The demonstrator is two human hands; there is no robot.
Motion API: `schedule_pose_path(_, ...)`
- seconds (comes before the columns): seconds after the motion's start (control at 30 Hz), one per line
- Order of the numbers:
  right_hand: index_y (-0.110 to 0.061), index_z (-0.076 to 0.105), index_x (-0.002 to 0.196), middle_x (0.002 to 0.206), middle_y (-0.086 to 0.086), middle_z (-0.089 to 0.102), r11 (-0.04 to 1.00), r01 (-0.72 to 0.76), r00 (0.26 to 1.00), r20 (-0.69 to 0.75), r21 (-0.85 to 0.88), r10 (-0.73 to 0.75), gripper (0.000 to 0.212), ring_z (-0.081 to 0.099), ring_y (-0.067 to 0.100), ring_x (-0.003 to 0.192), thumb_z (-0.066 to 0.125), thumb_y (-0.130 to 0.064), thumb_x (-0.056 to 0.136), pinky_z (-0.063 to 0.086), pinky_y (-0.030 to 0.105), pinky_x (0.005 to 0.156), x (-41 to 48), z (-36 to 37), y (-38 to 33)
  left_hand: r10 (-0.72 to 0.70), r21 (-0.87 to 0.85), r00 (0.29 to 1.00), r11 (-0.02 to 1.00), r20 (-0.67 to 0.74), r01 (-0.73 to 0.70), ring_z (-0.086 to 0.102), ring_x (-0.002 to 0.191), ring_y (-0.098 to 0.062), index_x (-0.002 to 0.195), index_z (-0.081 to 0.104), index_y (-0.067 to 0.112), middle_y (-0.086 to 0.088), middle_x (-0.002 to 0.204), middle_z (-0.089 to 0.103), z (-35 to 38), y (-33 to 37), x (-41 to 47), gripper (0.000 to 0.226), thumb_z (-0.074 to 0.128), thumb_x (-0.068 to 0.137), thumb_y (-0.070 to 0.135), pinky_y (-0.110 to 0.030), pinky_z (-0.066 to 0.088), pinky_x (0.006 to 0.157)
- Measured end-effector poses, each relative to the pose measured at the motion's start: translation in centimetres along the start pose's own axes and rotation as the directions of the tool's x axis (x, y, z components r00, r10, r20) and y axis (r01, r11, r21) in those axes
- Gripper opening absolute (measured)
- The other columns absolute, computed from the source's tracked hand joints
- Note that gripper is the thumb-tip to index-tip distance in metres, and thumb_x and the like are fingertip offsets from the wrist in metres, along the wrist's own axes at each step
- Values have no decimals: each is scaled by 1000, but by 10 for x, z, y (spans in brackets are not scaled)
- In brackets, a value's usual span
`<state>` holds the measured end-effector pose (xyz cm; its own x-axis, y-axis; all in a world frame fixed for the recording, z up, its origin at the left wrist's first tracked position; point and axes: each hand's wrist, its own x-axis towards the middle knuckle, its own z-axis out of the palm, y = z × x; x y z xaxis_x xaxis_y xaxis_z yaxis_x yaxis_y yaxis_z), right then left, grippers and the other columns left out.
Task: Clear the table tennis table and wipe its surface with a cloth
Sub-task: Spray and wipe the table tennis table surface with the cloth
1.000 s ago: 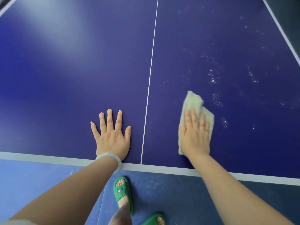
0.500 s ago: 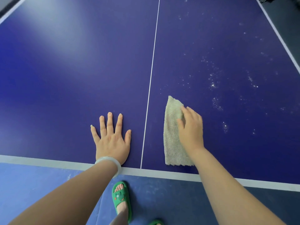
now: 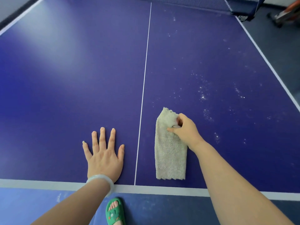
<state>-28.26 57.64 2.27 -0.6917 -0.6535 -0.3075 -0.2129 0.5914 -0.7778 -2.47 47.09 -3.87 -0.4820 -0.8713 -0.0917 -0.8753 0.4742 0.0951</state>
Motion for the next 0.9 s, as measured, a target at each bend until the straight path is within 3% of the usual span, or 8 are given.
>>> schedule_pose_path(0.13,-24,57,112,107,-5,69,985,-52,991,130,164,31,45,65,11,100,81,-10,77,51,22,78,2,-13,-6,0,2,1000,1000,3,0,-5,152,-27,157,6,33,-1,165,7,-1,1,0,71,-1,93,62,-56,-4,120)
schedule_pose_path(0.23,-36,56,125,112,-7,68,978,-31,989,146,205,1,63,65,12,107,79,-5,75,54,35,93,8,-19,-3,0,3,1000,1000,3,0,-4,152,-27,157,6,33,-1,165,7,-2,1,0,71,-2,93,62,-56,-4,120)
schedule_pose_path(0.37,-32,49,138,123,-8,53,987,86,984,-167,133,-63,73,53,11,114,78,-3,76,48,28,96,17,-18,0,-2,2,1000,1000,6,2,-5,152,-27,157,5,33,-1,166,6,-2,1,0,71,-3,93,62,-56,-4,120)
schedule_pose_path(0.47,-26,48,139,130,-12,45,981,181,927,-321,-71,-194,67,39,8,123,76,-8,80,37,23,101,15,-8,1,0,14,1000,1000,8,-1,-5,152,-27,157,5,33,-1,166,6,-2,1,0,71,-3,93,62,-56,-3,120)
schedule_pose_path(0.6,-18,54,134,140,-8,48,892,278,916,-183,-356,-358,45,34,9,133,65,-11,91,31,35,116,0,23,11,-5,1,1000,1000,11,5,-1,152,-28,157,11,32,-2,165,10,-3,1,-1,71,1,94,62,-57,-1,120)
schedule_pose_path(0.73,-16,13,158,165,-1,3,719,214,951,-27,-661,-309,56,-4,13,152,26,-31,106,-3,34,124,-16,59,27,-2,16,1000,1000,18,1,-6,152,-27,157,3,33,-1,166,4,-3,2,0,71,-3,93,62,-57,-3,120)
schedule_pose_path(0.8,-16,1,158,165,1,-7,667,204,956,-1,-717,-294,58,-12,15,151,16,-34,105,-8,35,123,-31,71,27,-1,13,1000,1000,16,0,-7,152,-27,157,2,33,-1,166,3,-4,2,0,71,-4,93,62,-57,-4,120)
schedule_pose_path(0.9,-20,0,157,164,-2,-9,616,349,922,141,-706,-360,61,-14,13,150,9,-42,100,-8,36,123,-50,68,36,0,5,1000,1000,10,0,-5,152,-28,158,5,33,-2,166,5,-4,2,-1,69,-2,95,61,-57,-3,120)
